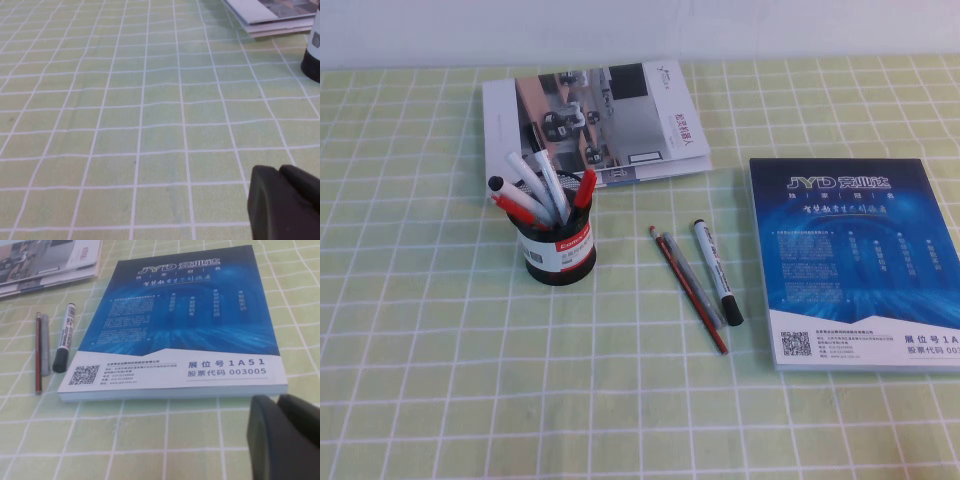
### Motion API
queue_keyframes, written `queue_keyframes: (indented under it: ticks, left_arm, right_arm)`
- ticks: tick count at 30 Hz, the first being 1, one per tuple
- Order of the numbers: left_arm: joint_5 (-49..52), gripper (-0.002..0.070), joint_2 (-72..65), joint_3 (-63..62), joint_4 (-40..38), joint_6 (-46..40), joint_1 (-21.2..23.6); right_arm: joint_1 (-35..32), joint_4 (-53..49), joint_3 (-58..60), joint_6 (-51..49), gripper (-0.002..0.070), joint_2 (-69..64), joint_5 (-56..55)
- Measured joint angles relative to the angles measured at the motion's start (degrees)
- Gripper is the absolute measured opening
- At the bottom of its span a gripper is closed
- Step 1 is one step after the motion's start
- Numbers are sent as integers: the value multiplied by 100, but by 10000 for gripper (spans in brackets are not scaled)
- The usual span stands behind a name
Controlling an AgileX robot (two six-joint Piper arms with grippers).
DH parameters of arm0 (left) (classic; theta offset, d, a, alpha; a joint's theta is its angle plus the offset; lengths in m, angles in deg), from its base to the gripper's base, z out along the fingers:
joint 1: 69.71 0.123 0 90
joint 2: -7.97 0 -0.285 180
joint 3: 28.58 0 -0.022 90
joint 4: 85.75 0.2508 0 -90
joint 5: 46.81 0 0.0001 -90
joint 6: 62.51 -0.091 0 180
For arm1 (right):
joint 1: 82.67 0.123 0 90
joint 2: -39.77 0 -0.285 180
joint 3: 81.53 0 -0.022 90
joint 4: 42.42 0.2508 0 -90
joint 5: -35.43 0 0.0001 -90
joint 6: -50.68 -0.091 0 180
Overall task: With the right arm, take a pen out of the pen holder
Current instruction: 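Take a marker out of the pen holder and lay it on the table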
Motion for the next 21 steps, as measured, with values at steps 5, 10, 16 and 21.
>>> queue_keyframes:
  ticks: [5, 10, 16, 21]
  left_arm:
    - [0, -5, 0, 0, 0, 0, 0]
    - [0, -5, 0, 0, 0, 0, 0]
    - [0, -5, 0, 0, 0, 0, 0]
    - [0, -5, 0, 0, 0, 0, 0]
  right_arm:
    - [0, 43, 0, 0, -13, 0, -153]
    - [0, 339, 0, 0, -13, 0, -321]
    - [0, 549, 0, 0, -13, 0, -576]
    - [0, 570, 0, 0, -12, 0, -627]
